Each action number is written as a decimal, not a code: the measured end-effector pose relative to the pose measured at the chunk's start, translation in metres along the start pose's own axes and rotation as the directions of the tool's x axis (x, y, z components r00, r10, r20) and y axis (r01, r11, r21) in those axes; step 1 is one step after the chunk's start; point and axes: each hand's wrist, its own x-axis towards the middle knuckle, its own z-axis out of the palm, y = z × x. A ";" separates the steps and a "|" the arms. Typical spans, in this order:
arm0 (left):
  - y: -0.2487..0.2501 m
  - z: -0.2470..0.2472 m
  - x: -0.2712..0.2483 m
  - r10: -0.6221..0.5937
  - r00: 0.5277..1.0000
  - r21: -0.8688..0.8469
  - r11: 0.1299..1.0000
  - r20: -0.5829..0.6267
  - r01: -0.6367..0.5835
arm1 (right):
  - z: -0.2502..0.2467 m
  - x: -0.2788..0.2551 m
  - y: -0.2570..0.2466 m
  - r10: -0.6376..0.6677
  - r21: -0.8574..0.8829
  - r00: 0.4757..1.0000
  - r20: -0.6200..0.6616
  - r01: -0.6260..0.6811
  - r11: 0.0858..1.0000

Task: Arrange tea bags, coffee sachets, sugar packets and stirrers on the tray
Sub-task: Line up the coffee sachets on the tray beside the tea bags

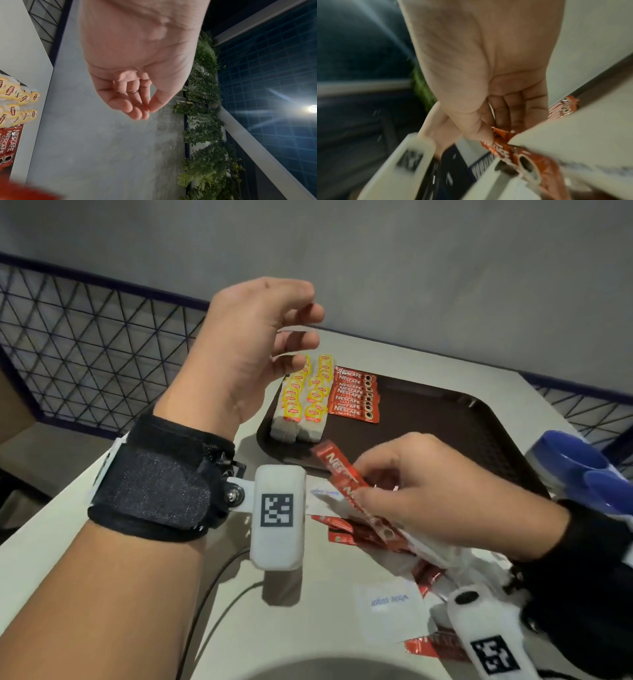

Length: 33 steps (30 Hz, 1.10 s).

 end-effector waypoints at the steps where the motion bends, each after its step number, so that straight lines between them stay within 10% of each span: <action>1: -0.001 0.001 0.000 0.009 1.000 0.019 1.000 0.004 -0.010 | -0.008 -0.001 0.006 0.052 0.179 0.997 -0.051 -0.042 0.983; 5: -0.005 0.016 -0.006 -0.030 0.992 0.190 0.982 0.121 0.006 | -0.024 -0.006 0.024 0.229 0.716 0.956 -0.184 -0.029 0.697; 10: -0.025 0.045 -0.025 -0.203 0.897 0.388 0.921 0.392 0.039 | -0.019 -0.008 0.042 0.214 0.859 0.954 -0.212 0.078 0.506; 23: -0.049 0.061 -0.025 -0.336 0.890 0.199 0.938 0.308 0.285 | -0.013 -0.017 0.065 0.295 0.853 0.895 -0.334 0.154 0.499; 33: -0.054 0.064 -0.025 -0.265 0.935 0.102 0.964 0.236 0.247 | -0.008 -0.018 0.061 0.262 0.796 0.897 -0.356 0.145 0.588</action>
